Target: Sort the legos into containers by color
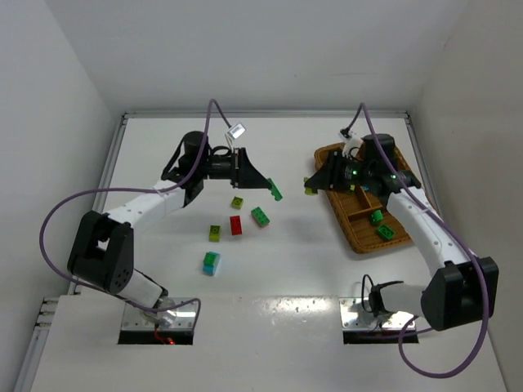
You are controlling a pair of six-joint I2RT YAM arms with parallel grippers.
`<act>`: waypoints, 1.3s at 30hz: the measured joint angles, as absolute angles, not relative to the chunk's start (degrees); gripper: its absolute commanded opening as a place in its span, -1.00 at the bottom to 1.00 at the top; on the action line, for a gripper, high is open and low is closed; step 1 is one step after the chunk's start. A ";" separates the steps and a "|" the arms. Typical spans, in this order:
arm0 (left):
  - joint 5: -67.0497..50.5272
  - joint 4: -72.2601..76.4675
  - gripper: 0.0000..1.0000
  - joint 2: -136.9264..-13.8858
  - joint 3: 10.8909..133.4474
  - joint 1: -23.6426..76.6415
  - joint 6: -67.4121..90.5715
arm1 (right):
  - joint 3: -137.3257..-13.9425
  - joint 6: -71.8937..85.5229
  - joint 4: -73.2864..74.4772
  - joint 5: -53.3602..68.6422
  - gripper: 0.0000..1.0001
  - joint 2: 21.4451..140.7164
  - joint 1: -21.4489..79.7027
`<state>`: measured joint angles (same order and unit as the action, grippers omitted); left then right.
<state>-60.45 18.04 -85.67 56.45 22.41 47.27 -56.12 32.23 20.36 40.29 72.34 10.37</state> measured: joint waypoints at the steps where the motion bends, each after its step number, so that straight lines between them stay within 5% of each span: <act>1: -59.86 17.80 -1.00 -85.71 56.47 22.44 47.24 | -56.58 32.95 22.11 35.00 -0.68 72.60 10.37; 8: -49.08 3.62 -1.00 -88.18 63.75 24.12 41.52 | -64.66 39.38 30.70 1.23 -0.62 82.98 9.13; 12: -42.24 -2.33 -1.00 -88.49 65.98 27.07 39.68 | -69.21 40.32 32.77 -9.52 -0.59 92.36 8.62; 15: -37.23 -5.76 -1.00 -89.19 67.59 29.87 38.85 | -71.70 40.56 33.56 -13.96 -0.39 97.60 8.62; 16: -35.79 -6.57 -1.00 -89.52 67.94 30.83 38.52 | -72.69 40.58 33.91 -15.07 -0.26 99.09 8.56; 17: -34.61 -7.29 -1.00 -89.82 68.25 31.75 38.35 | -73.76 40.60 34.15 -15.73 0.30 100.38 8.45; 18: -33.47 -7.77 -1.00 -90.17 68.45 32.60 38.24 | -75.16 41.08 34.44 -16.40 0.61 101.73 8.36; 20: -31.20 -8.71 -1.00 -90.63 68.60 33.78 38.15 | -77.89 40.60 34.76 -16.45 0.96 103.88 8.14; 24: -27.44 -11.62 -1.00 -92.38 70.59 36.58 37.91 | -80.84 39.79 34.59 -14.96 0.86 105.19 7.25; 27: -25.19 -12.60 -1.00 -94.78 73.52 38.76 37.50 | -79.83 39.70 34.65 -14.33 0.37 102.28 5.21; 29: -24.16 -13.50 -1.00 -96.57 75.66 40.34 37.45 | -77.38 40.60 35.00 -14.79 0.28 98.04 3.18; 34: -22.33 -13.89 -1.00 -105.12 85.21 46.46 37.21 | -68.38 42.46 37.08 -16.19 0.25 80.05 -4.64; 39: -20.62 -14.81 -1.00 -117.23 97.84 53.36 36.97 | -62.43 45.34 38.89 -15.38 0.44 65.58 -8.38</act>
